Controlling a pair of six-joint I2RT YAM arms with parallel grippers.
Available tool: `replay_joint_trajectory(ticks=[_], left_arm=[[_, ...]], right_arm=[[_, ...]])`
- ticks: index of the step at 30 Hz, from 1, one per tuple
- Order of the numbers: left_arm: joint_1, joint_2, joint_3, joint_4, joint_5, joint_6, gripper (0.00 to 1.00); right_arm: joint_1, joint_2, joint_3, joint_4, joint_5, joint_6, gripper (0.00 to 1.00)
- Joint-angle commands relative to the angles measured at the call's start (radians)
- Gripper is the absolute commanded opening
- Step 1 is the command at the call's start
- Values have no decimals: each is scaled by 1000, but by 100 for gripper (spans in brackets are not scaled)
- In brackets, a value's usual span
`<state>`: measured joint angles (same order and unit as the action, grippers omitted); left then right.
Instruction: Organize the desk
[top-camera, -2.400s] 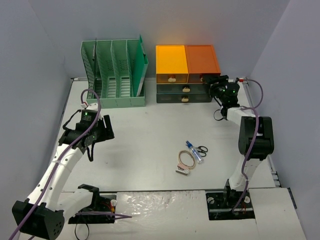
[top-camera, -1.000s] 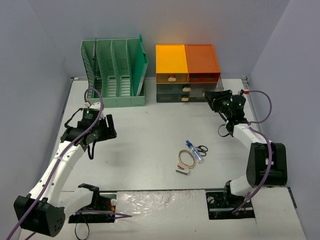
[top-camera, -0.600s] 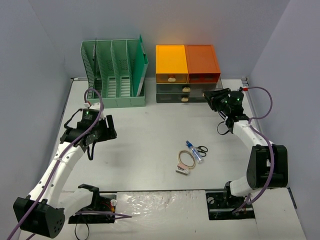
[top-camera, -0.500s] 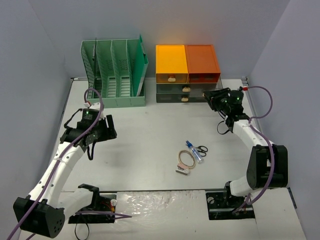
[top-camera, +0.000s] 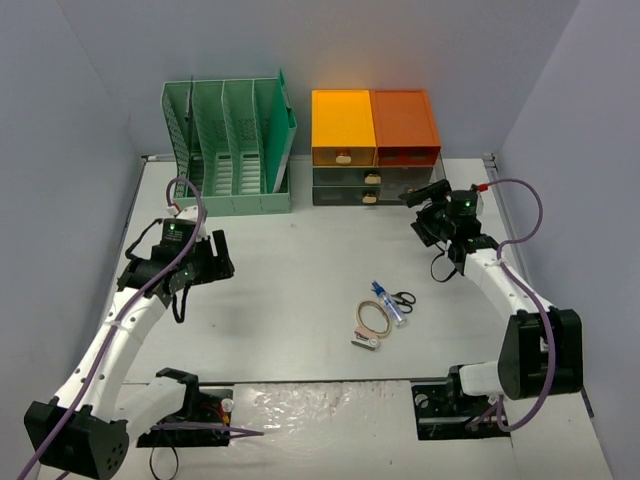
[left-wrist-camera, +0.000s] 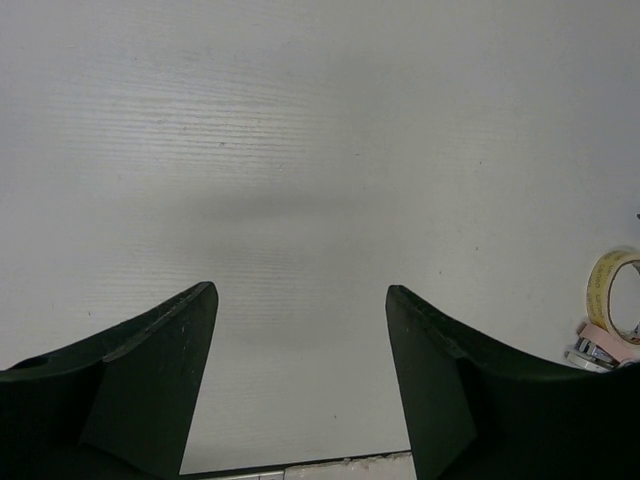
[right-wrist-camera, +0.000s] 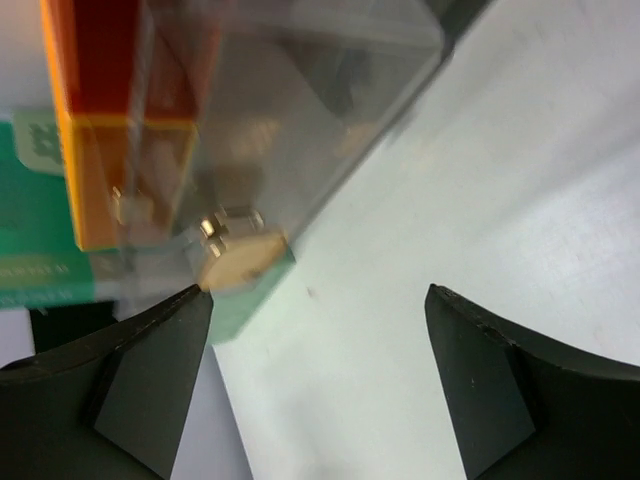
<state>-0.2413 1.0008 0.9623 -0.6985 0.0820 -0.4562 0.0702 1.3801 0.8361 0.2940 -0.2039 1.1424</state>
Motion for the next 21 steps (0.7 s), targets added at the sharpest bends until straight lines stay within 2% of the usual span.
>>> replay_joint_trajectory(ticks=[1, 6, 10, 14, 17, 21], left_arm=[[-6, -27, 44, 16, 7, 11, 65], [-5, -31, 35, 20, 15, 16, 65], [-4, -27, 32, 25, 26, 17, 65], [-4, -34, 35, 20, 33, 17, 65], [-4, -36, 36, 17, 35, 17, 65], [-6, -38, 38, 11, 36, 18, 65]], right_arm=[[105, -130, -30, -270, 52, -114, 85], [125, -231, -75, -345, 87, -176, 86], [137, -231, -54, -369, 81, -241, 85], [169, -116, 26, -562, 164, -347, 84], [217, 13, 57, -610, 137, -441, 83], [346, 154, 148, -710, 200, -529, 78]])
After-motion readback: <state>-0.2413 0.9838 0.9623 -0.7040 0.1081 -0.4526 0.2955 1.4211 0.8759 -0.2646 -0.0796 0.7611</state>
